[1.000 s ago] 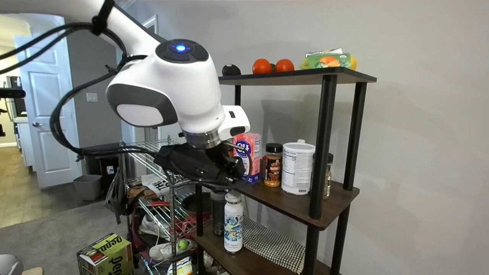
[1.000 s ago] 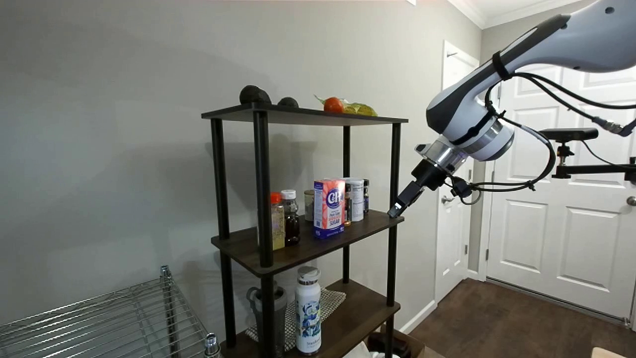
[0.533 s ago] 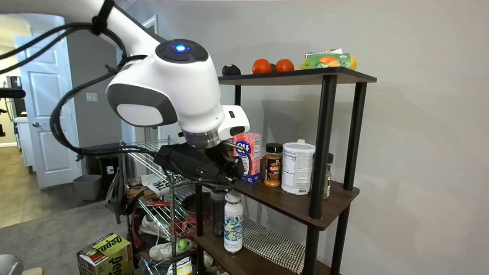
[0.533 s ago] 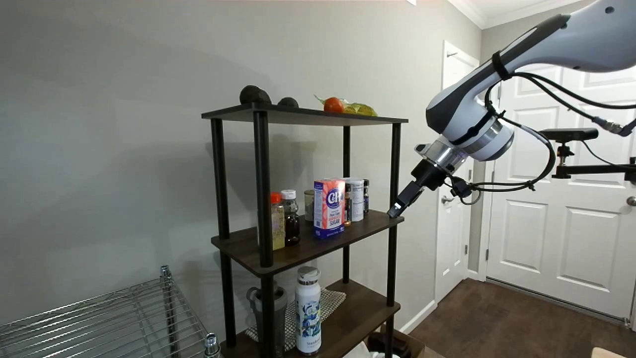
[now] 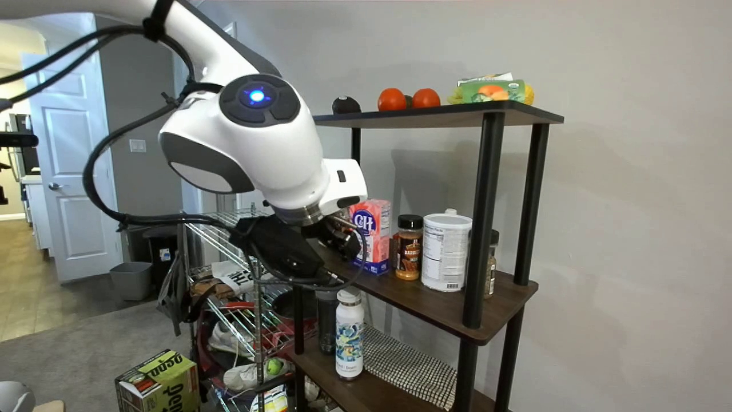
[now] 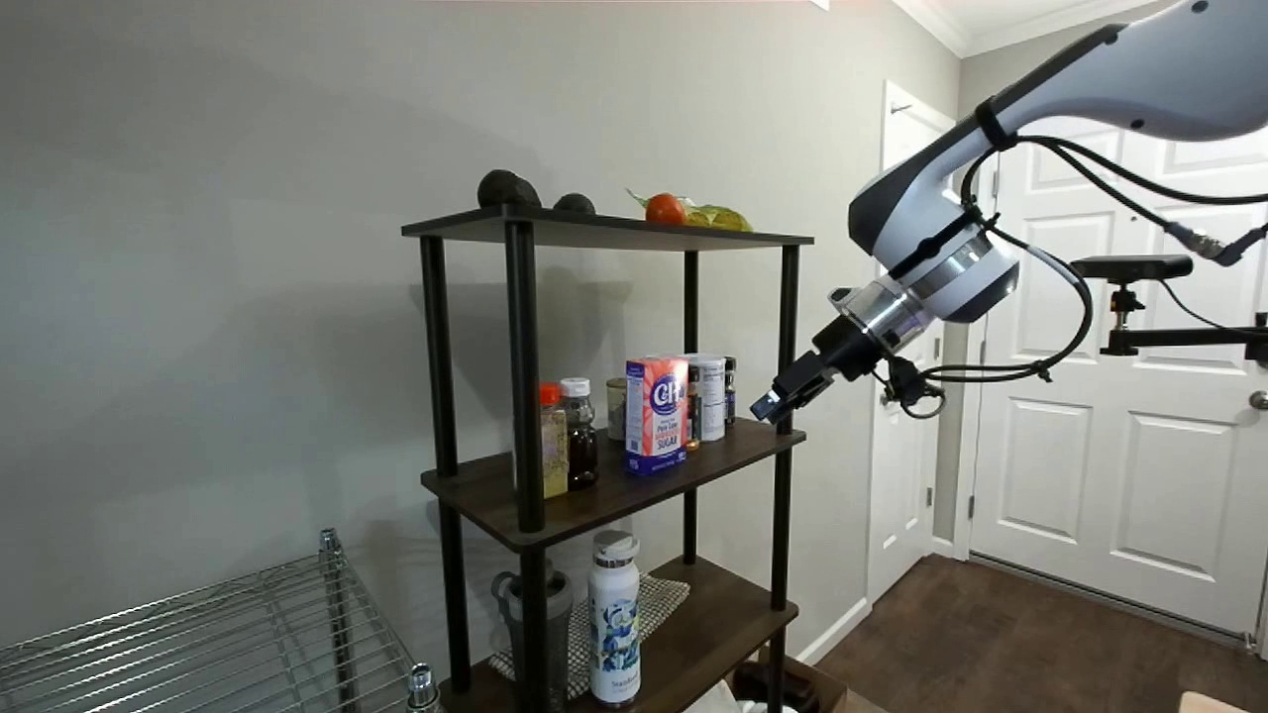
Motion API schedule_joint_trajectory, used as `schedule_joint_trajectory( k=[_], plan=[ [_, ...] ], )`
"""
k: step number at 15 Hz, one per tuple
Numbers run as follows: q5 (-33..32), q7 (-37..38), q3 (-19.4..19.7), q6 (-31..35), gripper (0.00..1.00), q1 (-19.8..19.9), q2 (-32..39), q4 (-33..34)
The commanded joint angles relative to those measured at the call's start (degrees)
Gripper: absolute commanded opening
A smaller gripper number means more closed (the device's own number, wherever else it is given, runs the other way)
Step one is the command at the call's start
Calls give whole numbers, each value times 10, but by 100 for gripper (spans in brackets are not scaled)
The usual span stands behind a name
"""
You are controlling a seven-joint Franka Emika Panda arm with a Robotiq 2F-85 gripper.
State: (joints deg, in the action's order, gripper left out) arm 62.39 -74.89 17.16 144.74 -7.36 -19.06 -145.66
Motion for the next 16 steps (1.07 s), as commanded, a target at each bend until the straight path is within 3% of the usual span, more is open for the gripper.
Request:
schedule_joint_trajectory(
  k=[1, 4, 5, 9, 16],
  plan=[
    [100, -92, 27, -15, 100, -27, 0, 5],
    [180, -173, 48, -37, 100, -42, 5, 9],
    [214, -201, 1, -65, 100, 14, 14, 11],
    [290, -282, -25, -138, 100, 65, 31, 12],
    [349, -348, -60, -219, 100, 123, 60, 15]
  ],
)
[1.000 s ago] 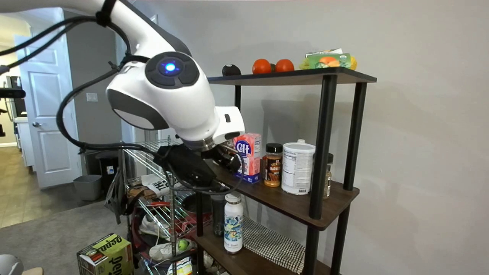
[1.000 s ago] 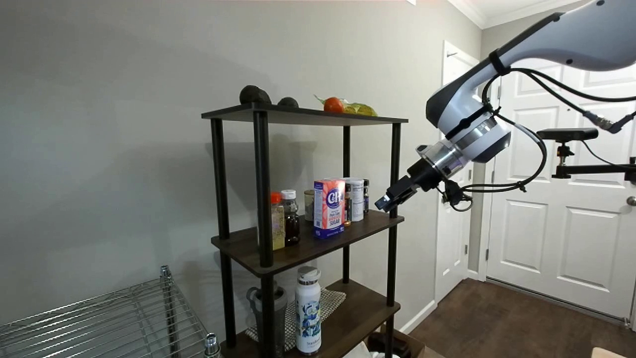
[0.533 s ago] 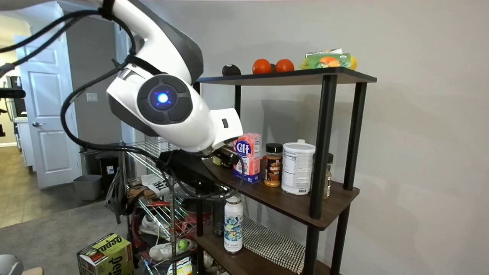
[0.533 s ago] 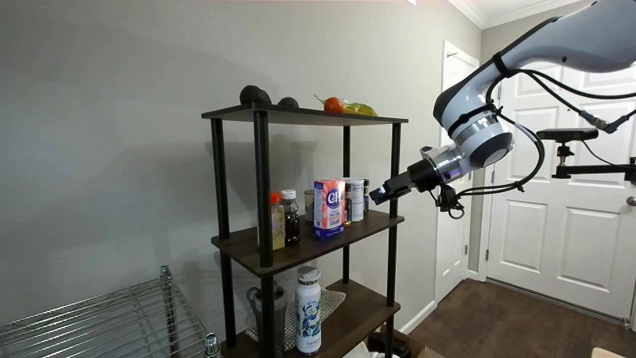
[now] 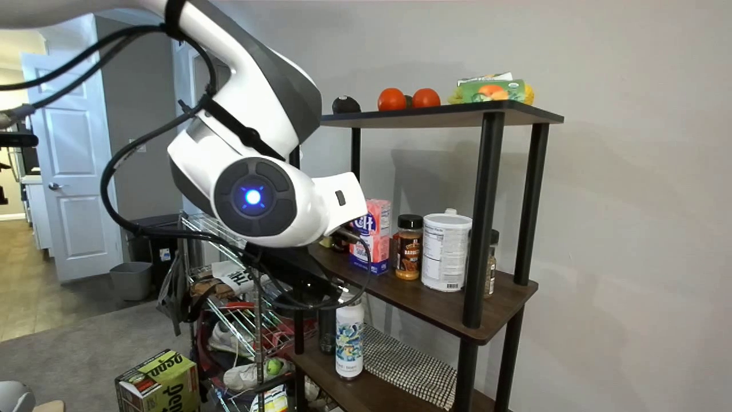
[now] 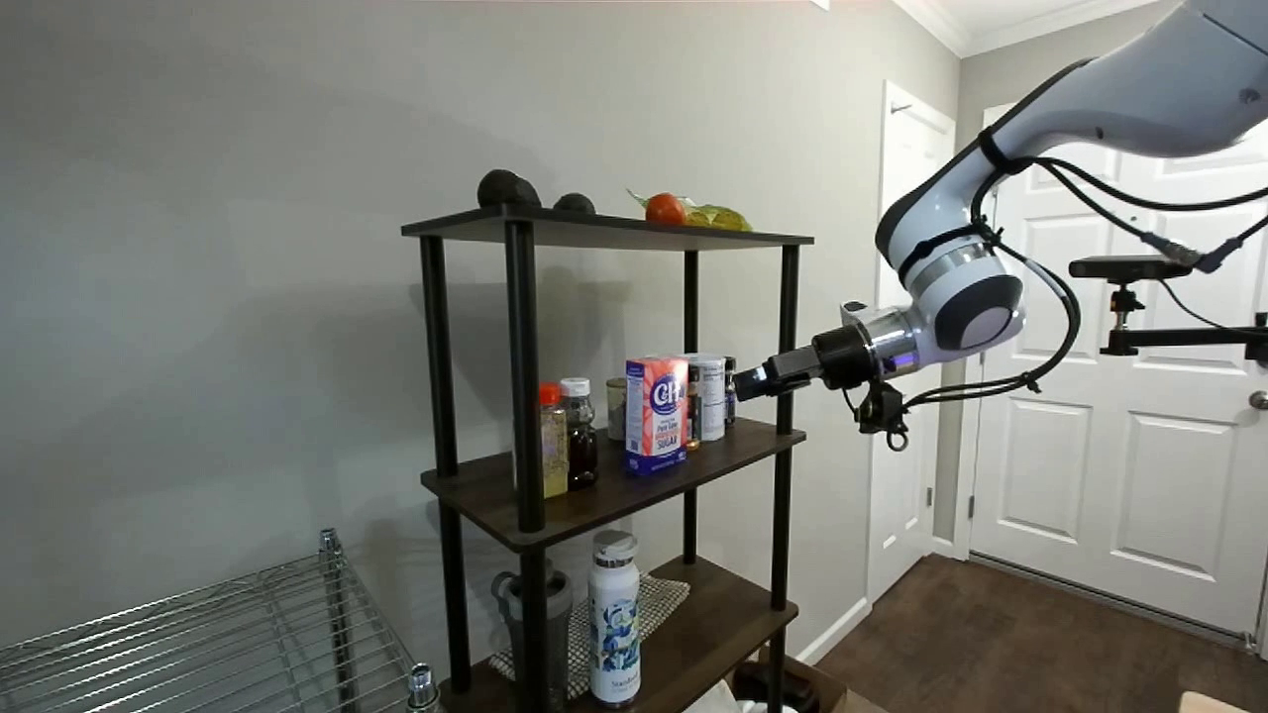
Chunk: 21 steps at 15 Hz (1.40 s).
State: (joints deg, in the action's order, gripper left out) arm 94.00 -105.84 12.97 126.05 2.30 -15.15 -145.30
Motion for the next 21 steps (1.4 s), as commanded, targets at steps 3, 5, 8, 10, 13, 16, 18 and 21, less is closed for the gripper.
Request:
schedule_joint_trajectory(
  k=[3, 5, 8, 10, 13, 16, 18, 21],
  plan=[
    [52, -54, -25, -54, 100, 37, 33, 18],
    [62, -62, -29, -64, 100, 42, 41, 23],
    [82, -83, -31, -73, 100, 48, 54, 30],
    [97, -104, -29, -88, 100, 50, 64, 35],
    [103, -134, -31, -112, 100, 52, 76, 41],
    [95, -158, -35, -126, 100, 52, 78, 45],
    [90, -178, -36, -131, 100, 53, 76, 47],
    [86, -205, -38, -132, 100, 54, 75, 49]
  ],
)
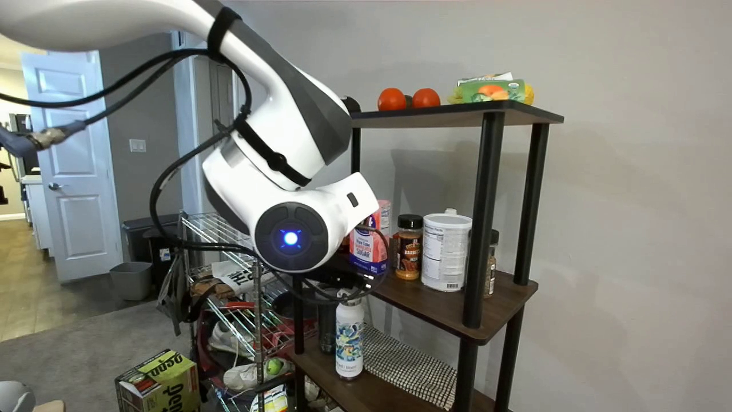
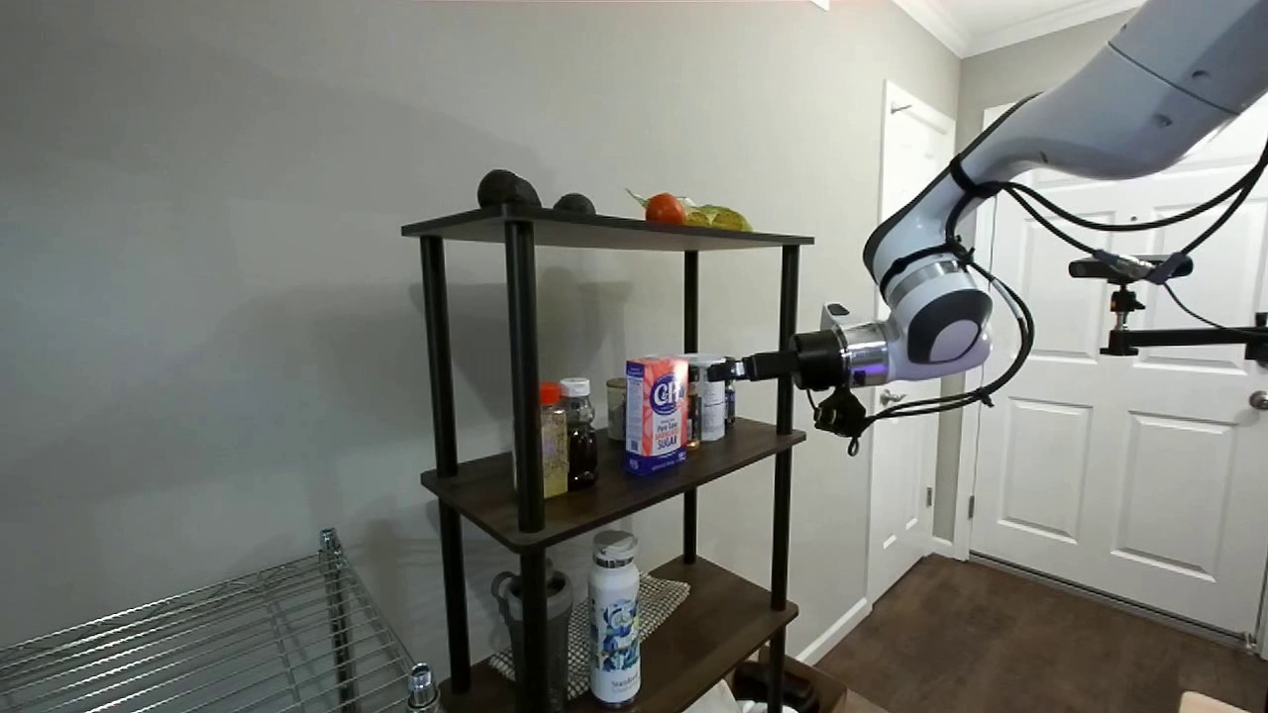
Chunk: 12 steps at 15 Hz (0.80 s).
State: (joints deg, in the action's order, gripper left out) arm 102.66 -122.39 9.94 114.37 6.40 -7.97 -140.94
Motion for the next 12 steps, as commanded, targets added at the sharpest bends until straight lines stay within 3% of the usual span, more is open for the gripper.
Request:
schedule_joint_trajectory(
  k=[1, 12],
  plan=[
    [-2, -49, -9, -10, 100, 14, 3, 8],
    [0, -37, -13, 8, 100, 12, 5, 12]
  ],
)
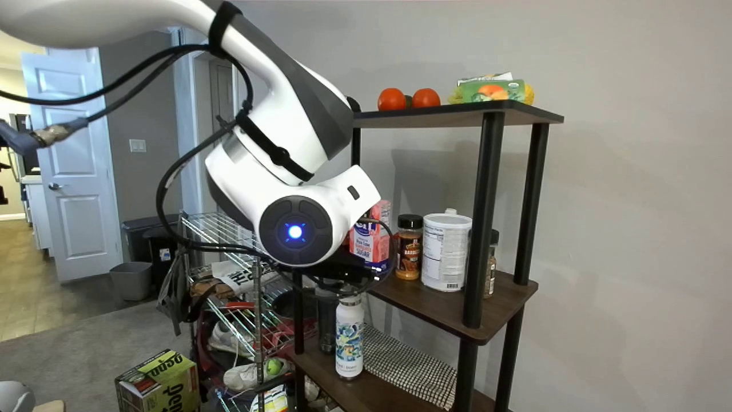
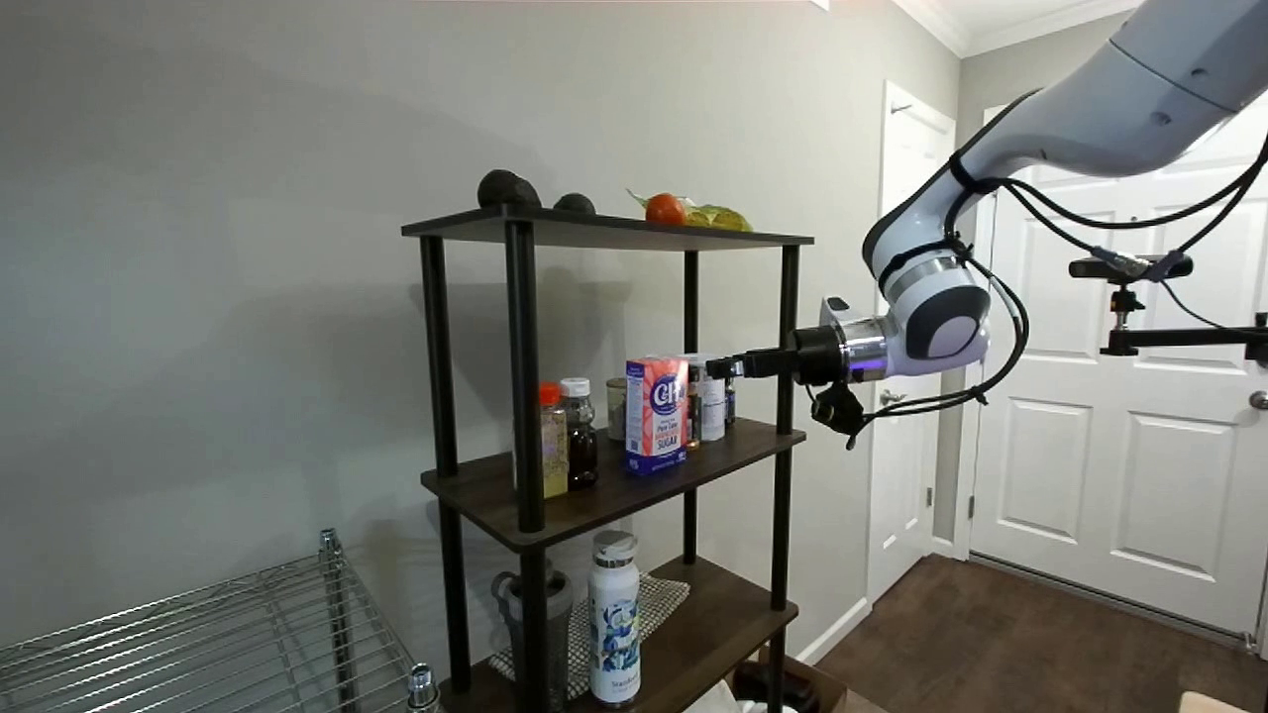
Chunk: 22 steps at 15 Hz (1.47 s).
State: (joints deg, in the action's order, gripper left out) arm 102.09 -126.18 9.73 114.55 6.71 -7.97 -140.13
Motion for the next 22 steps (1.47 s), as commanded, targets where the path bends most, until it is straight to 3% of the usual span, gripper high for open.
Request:
schedule_joint_trajectory(
  k=[1, 7, 22],
  plan=[
    [9, -3, -12, 9, 100, 9, 9, 6],
    [22, -18, -14, 37, 100, 7, 47, 33],
    [21, -25, -8, 33, 100, 5, 95, 87]
  ],
)
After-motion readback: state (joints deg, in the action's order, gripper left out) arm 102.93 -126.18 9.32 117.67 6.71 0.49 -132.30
